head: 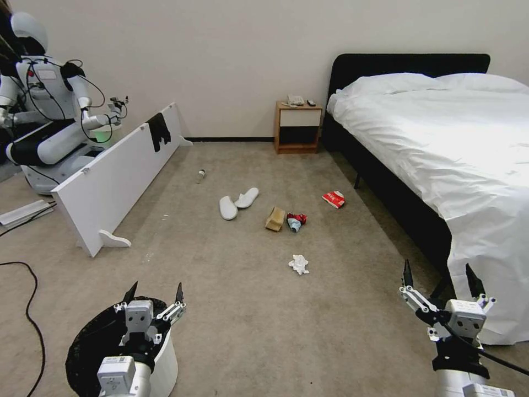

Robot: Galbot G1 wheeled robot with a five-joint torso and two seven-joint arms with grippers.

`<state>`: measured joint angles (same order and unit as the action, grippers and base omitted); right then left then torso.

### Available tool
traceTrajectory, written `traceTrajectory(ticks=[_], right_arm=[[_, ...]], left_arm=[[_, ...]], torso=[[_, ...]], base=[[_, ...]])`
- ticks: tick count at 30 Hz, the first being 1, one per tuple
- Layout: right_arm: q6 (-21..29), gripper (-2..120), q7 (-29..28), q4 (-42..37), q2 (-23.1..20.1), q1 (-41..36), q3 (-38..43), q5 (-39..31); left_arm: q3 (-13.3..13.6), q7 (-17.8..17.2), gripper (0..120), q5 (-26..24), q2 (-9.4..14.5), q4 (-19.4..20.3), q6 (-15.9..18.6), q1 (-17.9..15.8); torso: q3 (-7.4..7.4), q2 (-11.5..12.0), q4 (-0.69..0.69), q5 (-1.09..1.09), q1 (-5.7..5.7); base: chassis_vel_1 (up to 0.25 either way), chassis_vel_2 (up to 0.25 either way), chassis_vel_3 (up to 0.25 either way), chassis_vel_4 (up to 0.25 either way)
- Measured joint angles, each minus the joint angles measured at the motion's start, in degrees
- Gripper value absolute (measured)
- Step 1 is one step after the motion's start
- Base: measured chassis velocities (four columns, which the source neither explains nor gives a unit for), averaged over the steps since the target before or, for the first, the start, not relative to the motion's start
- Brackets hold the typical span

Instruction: Pick up the trash bin, then pick up the garbage from the floor and place it into the trash bin.

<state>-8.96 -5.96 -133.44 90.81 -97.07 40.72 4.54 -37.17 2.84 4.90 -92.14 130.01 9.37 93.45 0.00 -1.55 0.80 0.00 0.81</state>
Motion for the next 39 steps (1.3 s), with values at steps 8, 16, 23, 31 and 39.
traceTrajectory(ticks=[8, 16, 23, 31, 39], right_arm=[[-0.1, 100, -0.1, 0.2, 0.1, 0.1, 0.1, -0.1], [-0.1, 100, -0.3, 0.4, 0.0, 0.3, 0.2, -0.3], [0.0, 100, -1.3, 0.7, -1.0, 0.4, 0.8, -1.1], [0.3, 100, -1.9, 1.0, -1.7, 0.8, 0.9, -1.8], [0.5, 100, -2.4, 1.0, -2.3, 0.8, 1.5, -2.4]], left_arm=[[-0.1, 0.0, 100, 0.0, 0.0, -0.3, 0.0, -0.2], [-1.3, -0.4, 100, 0.1, 0.0, 0.4, 1.1, 0.0], [-5.2, -4.4, 100, -6.3, 2.6, 4.6, 8.5, 1.6], [-9.7, -10.1, 100, -15.4, 6.8, 6.8, 20.2, 3.1], [-14.7, -15.6, 100, -27.3, 12.2, 6.3, 28.9, 4.0]], torso=[[0.00, 0.0, 0.00, 0.00, 0.00], [0.00, 0.0, 0.00, 0.00, 0.00], [0.00, 0.0, 0.00, 0.00, 0.00], [0.00, 0.0, -0.01, 0.01, 0.00], [0.00, 0.0, 0.00, 0.01, 0.00]], base=[[0.000, 0.000, 0.000, 0.000], [0.000, 0.000, 0.000, 0.000], [0.000, 0.000, 0.000, 0.000], [0.000, 0.000, 0.000, 0.000], [0.000, 0.000, 0.000, 0.000]])
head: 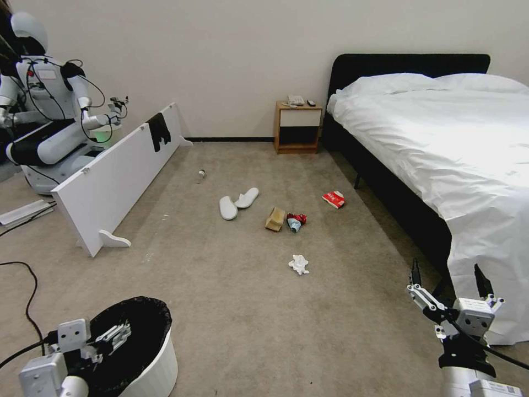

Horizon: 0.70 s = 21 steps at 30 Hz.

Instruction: Pick up the trash bin, then pick up the garbage from the floor and place it into the trash bin.

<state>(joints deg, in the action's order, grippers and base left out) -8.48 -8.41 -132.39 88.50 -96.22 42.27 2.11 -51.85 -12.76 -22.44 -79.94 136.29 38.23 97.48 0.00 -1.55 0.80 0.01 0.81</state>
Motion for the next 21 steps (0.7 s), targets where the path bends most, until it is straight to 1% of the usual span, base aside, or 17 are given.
traceTrajectory(ticks=[1, 3, 4, 5, 6, 7, 9, 10, 12, 13, 16, 17, 19, 20, 21], right_arm=[[0.0, 100, 0.0, 0.0, 0.0, 0.0, 0.0, 0.0], [0.0, 100, -0.1, 0.0, 0.0, 0.0, 0.2, -0.1], [0.0, 100, -0.1, 0.0, 0.0, 0.0, 0.2, -0.1], [0.0, 100, -0.1, 0.0, 0.0, 0.0, 0.5, -0.1], [0.0, 100, -0.1, 0.0, 0.0, -0.1, 0.6, -0.2], [0.0, 100, -0.1, 0.0, 0.0, -0.1, 0.6, -0.2], [0.1, 100, -0.2, 0.0, 0.0, 0.0, 0.8, -0.2], [0.1, 100, -0.2, 0.0, 0.0, 0.0, 0.8, -0.2], [0.1, 100, -0.2, 0.0, 0.3, 0.0, 0.9, -0.2], [0.1, 100, -0.2, 0.0, 0.3, 0.0, 0.9, -0.2], [0.1, 100, -0.2, 0.0, 0.5, -0.1, 1.0, -0.1], [0.1, 100, -0.2, 0.0, 0.5, -0.1, 1.0, -0.1], [0.3, 100, -0.2, 0.0, 0.6, 0.0, 1.1, -0.1], [0.3, 100, -0.2, 0.0, 0.6, 0.0, 1.1, -0.1], [0.3, 100, -0.2, 0.1, 0.6, 0.0, 1.2, -0.1]], left_arm=[[0.0, 0.0, 100, 0.0, 0.0, 0.0, 0.0, 0.0], [-1.2, -1.1, 100, -3.4, 1.7, -0.8, 1.5, 0.0], [-1.2, -1.1, 100, -3.4, 1.7, -0.8, 1.5, 0.0], [-2.2, -1.7, 100, -5.4, 3.3, -1.9, 2.4, -0.2], [-3.0, -1.9, 100, -6.1, 4.4, -2.9, 2.6, -0.4], [-3.0, -1.9, 100, -6.1, 4.4, -2.9, 2.6, -0.4], [-4.3, -2.0, 100, -8.1, 6.4, -4.9, 3.3, -1.1], [-4.3, -2.0, 100, -8.1, 6.4, -4.9, 3.3, -1.1], [-5.0, -2.1, 100, -9.3, 8.4, -8.2, 4.0, -2.5], [-5.0, -2.1, 100, -9.3, 8.4, -8.2, 4.0, -2.5], [-5.2, -2.0, 100, -9.8, 10.4, -11.5, 4.2, -3.7], [-5.2, -2.0, 100, -9.8, 10.4, -11.5, 4.2, -3.7], [-5.4, -1.8, 100, -10.7, 11.6, -13.8, 4.2, -4.6], [-5.4, -1.8, 100, -10.7, 11.6, -13.8, 4.2, -4.6], [-5.4, -1.6, 100, -11.1, 12.6, -15.9, 4.2, -5.3]], torso=[[0.00, 0.0, 0.00, 0.00, 0.00], [0.00, 0.0, 0.00, 0.00, 0.00], [0.00, 0.0, 0.00, 0.00, 0.00], [0.00, 0.0, 0.00, 0.00, 0.00], [0.00, 0.0, 0.00, 0.00, 0.00], [0.00, 0.0, 0.00, 0.00, 0.00], [0.00, 0.0, 0.00, 0.00, 0.00], [0.00, 0.0, 0.00, 0.00, 0.00], [0.00, 0.0, 0.00, 0.00, 0.00], [0.00, 0.0, 0.00, 0.00, 0.00], [0.00, 0.0, 0.00, 0.00, 0.00], [0.00, 0.0, 0.00, 0.00, 0.00], [0.00, 0.0, 0.00, 0.00, 0.00], [0.00, 0.0, 0.00, 0.00, 0.00], [0.00, 0.0, 0.00, 0.00, 0.00]], base=[[0.000, 0.000, 0.000, 0.000], [0.000, 0.000, 0.000, 0.000], [0.000, 0.000, 0.000, 0.000], [0.000, 0.000, 0.000, 0.000], [0.000, 0.000, 0.000, 0.000], [0.000, 0.000, 0.000, 0.000], [0.000, 0.000, 0.000, 0.000], [0.000, 0.000, 0.000, 0.000], [0.000, 0.000, 0.000, 0.000], [0.000, 0.000, 0.000, 0.000], [0.000, 0.000, 0.000, 0.000], [0.000, 0.000, 0.000, 0.000], [0.000, 0.000, 0.000, 0.000], [0.000, 0.000, 0.000, 0.000], [0.000, 0.000, 0.000, 0.000]])
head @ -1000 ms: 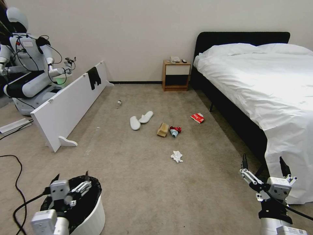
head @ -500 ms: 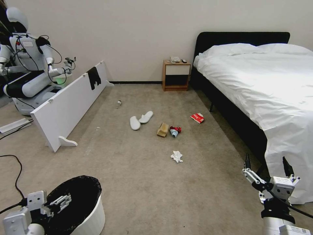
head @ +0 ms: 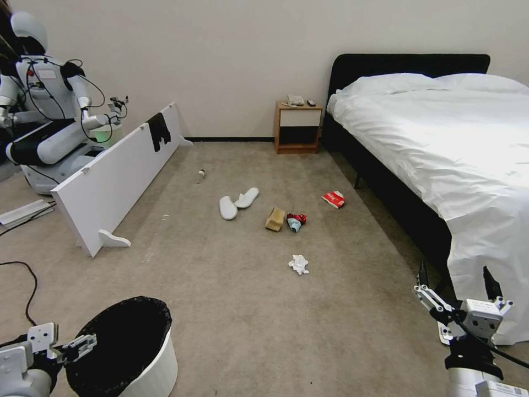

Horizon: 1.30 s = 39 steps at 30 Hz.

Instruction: Pick up the trash bin, then pick up the garbage from the floor and place it into the trash bin.

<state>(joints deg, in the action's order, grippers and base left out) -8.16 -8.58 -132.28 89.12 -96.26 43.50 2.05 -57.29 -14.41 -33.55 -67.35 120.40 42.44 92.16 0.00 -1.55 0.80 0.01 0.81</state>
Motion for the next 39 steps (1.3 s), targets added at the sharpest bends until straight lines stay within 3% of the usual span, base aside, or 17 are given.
traceTrajectory(ticks=[4, 17, 29, 39], right_arm=[[0.1, 100, 0.0, 0.2, 0.1, 0.0, 0.2, 0.1], [0.3, 100, 0.0, 0.9, 0.1, 0.4, 0.4, 0.2], [0.8, 100, 0.0, 1.4, -0.3, 1.2, 0.5, -0.2], [0.8, 100, 0.0, 1.8, -0.2, 1.6, 0.7, -0.4]], left_arm=[[0.4, 0.8, 100, -0.4, 1.2, -2.9, 0.0, -0.9], [1.8, 1.4, 100, -0.2, 1.9, -6.3, -0.2, -1.9], [6.3, 1.4, 100, 1.4, 1.3, -10.7, -0.3, -3.5], [7.8, 1.4, 100, 1.7, 1.2, -13.3, -0.3, -4.3]], torso=[[0.00, 0.0, -0.01, -0.01, 0.00], [0.00, 0.0, -0.01, -0.01, 0.00], [0.00, 0.0, 0.00, -0.01, 0.00], [0.00, 0.0, -0.01, -0.01, 0.00]], base=[[0.000, 0.000, 0.000, 0.000], [0.000, 0.000, 0.000, 0.000], [0.000, 0.000, 0.000, 0.000], [0.000, 0.000, 0.000, 0.000]])
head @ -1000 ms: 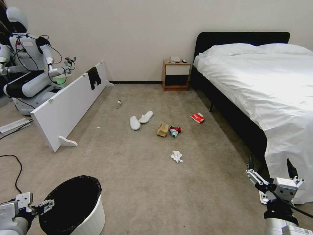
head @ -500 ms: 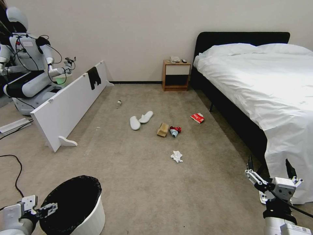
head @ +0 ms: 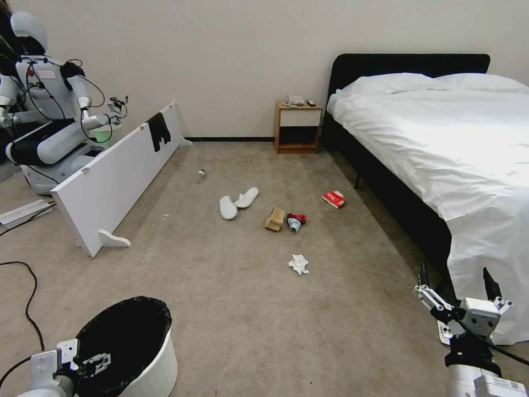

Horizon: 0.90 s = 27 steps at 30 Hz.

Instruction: Pick up the trash bin, then pick up the garbage from the floor and place it into the trash bin.

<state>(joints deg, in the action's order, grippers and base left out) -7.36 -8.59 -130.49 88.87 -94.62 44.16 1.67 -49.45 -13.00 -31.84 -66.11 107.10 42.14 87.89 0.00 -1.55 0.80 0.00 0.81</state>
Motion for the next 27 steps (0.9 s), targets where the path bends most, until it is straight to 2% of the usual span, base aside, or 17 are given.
traceTrajectory(ticks=[17, 20, 27], right_arm=[[0.0, 100, 0.0, 0.3, 1.0, 0.2, -0.5, 0.6], [0.0, 100, 0.0, 0.4, 1.1, 0.2, -0.6, 0.7], [0.0, 100, 0.0, 0.5, 1.2, 0.2, -0.7, 0.8]], left_arm=[[1.1, -0.1, 97, -3.1, 1.3, -1.9, -0.1, -0.9], [1.2, -0.1, 88, -3.9, 1.6, -2.8, -0.3, -1.2], [1.2, 0.0, 81, -4.5, 1.8, -3.4, -0.4, -1.2]], torso=[[0.01, 0.0, 0.00, -0.01, 0.00], [0.01, 0.0, 0.00, -0.04, 0.00], [0.01, 0.0, -0.01, -0.06, 0.00]], base=[[0.000, 0.000, 0.000, 0.000], [0.000, 0.000, 0.000, 0.000], [0.000, 0.000, 0.000, 0.000]])
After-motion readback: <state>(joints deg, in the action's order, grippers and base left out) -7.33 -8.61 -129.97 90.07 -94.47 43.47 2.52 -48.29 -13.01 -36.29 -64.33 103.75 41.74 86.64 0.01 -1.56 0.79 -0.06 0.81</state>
